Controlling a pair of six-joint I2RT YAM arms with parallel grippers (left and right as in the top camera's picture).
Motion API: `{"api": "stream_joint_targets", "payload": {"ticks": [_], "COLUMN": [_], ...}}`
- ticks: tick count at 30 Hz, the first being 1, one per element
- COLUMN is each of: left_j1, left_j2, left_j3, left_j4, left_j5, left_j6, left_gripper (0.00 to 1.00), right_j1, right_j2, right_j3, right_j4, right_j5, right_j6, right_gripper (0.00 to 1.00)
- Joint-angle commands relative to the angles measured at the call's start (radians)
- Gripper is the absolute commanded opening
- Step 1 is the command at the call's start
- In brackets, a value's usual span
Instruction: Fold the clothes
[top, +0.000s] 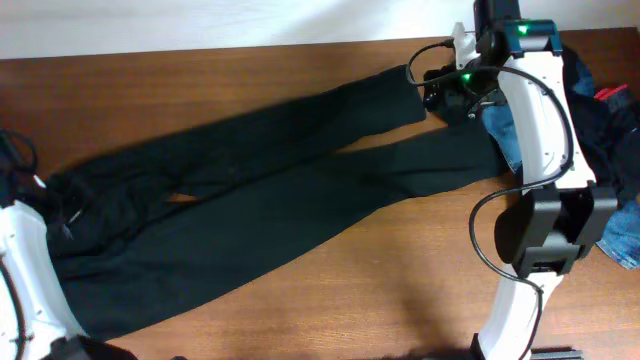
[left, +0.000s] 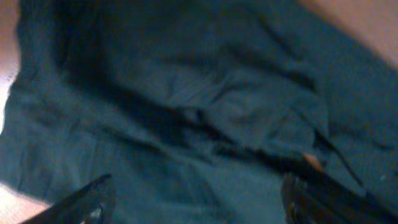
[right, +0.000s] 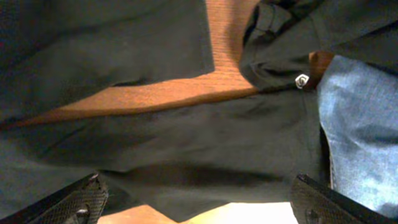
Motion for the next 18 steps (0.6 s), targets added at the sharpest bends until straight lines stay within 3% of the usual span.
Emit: {"api": "stream_joint_targets", "payload": {"ticks": [1, 8, 10, 11, 18], "left_j1": [-0.031, -0.064, -0.065, -0.065, -0.070], "left_j2": [0.034, 0.074, 0.097, 0.113, 0.178], "left_j3": [-0.012, -0.005, 0.012, 0.034, 0.182], "left_j4": [0.057, 0.143, 0.138, 0.122, 0.072], "left_j5": [0.032, 0.043, 0.082, 0.093, 0.179], "left_j6": [0.029, 0.040, 0.068, 0.072, 0.082], "left_gripper": [0.87, 0.87, 0.87, 0.92, 0.92], "right_j1": [0.023, 0.026, 0.028, 0.031, 0.047], "right_j2": [0.008, 0.008, 0.008, 0.008, 0.013], "right_j3": [0.068, 0.143, 0.156, 0.167, 0.180], "right_j4": [-0.019, -0.048, -0.064, -0.081, -0.107], "right_j5": [-0.014, -0.008, -0.008, -0.008, 0.011], "right_j6": [-0.031, -0.031, -0.034, -0.034, -0.056], "right_gripper": [0.99, 0.99, 0.99, 0.99, 0.99]}}
